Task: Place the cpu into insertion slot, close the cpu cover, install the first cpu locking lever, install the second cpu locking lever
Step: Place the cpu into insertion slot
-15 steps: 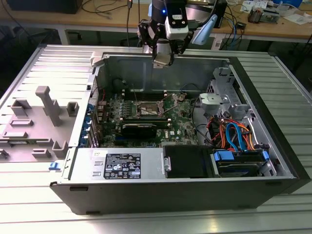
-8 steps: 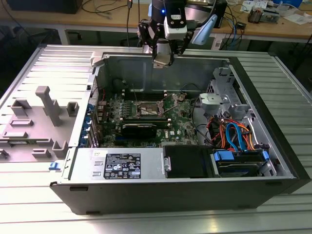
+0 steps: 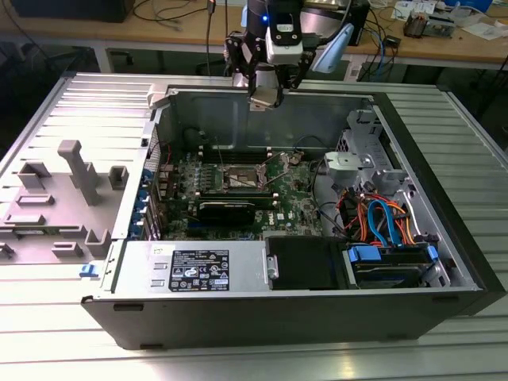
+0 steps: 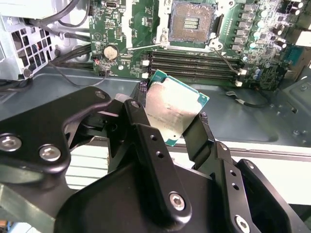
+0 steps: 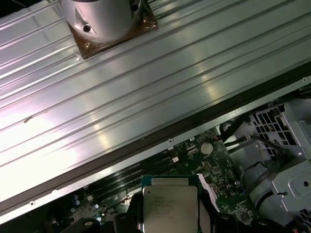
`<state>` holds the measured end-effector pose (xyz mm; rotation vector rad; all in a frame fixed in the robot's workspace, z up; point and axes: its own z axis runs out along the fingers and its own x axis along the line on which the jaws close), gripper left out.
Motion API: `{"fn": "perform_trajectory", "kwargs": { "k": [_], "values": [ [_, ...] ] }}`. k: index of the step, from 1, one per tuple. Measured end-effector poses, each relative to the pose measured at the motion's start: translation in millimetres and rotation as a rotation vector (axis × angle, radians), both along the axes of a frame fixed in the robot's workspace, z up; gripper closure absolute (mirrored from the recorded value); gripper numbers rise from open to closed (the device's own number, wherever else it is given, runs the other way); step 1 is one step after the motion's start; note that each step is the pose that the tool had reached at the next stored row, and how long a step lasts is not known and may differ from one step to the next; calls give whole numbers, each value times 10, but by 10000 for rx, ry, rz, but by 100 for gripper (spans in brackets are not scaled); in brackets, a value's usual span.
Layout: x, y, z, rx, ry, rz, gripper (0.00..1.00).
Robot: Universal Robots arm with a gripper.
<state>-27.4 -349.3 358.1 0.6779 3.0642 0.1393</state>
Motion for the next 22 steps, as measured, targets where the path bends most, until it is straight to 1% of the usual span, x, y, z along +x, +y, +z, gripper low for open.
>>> {"fn": "perform_trajectory", "kwargs": {
  "k": [4,8,11,14,16,22],
  "values": [
    [-2,0,-5,0,0,-397,45],
    [-33,-4,-6,-1,1,-460,45],
    [-34,-5,-6,-2,1,-629,45],
    [-34,-5,-9,0,0,-974,45],
    [-34,-5,-12,0,0,-1328,45],
    [-34,-5,-16,0,0,-1984,45]
  ]
}}
